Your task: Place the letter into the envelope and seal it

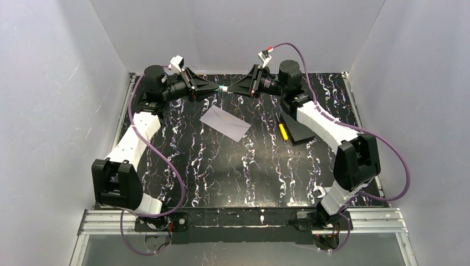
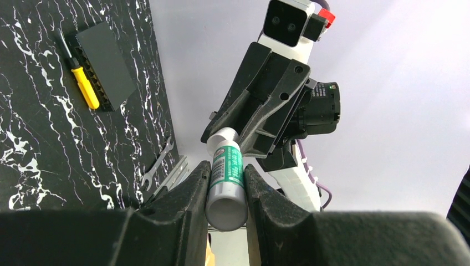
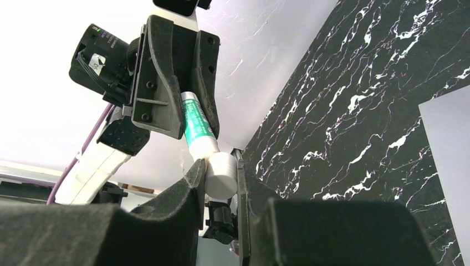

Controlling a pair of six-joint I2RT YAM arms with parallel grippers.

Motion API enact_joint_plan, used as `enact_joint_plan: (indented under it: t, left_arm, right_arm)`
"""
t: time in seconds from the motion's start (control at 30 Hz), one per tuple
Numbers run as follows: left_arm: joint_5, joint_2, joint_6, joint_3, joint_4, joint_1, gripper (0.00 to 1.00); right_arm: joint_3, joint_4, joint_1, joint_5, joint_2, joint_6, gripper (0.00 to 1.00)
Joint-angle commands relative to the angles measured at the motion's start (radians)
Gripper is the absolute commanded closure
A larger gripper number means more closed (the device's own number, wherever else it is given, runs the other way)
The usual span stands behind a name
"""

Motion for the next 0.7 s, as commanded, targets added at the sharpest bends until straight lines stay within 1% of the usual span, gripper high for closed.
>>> enact_joint_plan:
  t: [0.0, 0.13, 0.27, 0.5, 0.67]
  left_arm:
    - [0.029, -0.03, -0.004, 0.014, 0.038, -0.008, 1.0]
    - [0.015, -0.028, 0.003, 0.016, 0.038, -0.001, 1.0]
    - [0.01, -0.027, 0.004, 0.014, 0.038, 0.004, 1.0]
    - [0.008, -0.026, 0.003, 0.007, 0.039, 0.004, 1.0]
    - [0.008, -0.025, 0.0, 0.006, 0.039, 0.004, 1.0]
  right_arm:
    - [0.008, 0.04, 0.014, 0.035, -0.03, -0.006, 0.86]
    - [-0.008, 0.015, 0.014, 0.071, -0.058, -0.028, 0.87]
    - [-0.046, 0.067, 0.013, 0.107, -0.092, -0.011, 0.87]
    - [-0.076, 0.146, 0.014, 0.097, -0.102, 0.037, 0.87]
    - [-0.077, 0.157, 0.014, 0.099, -0.101, 0.048, 0.87]
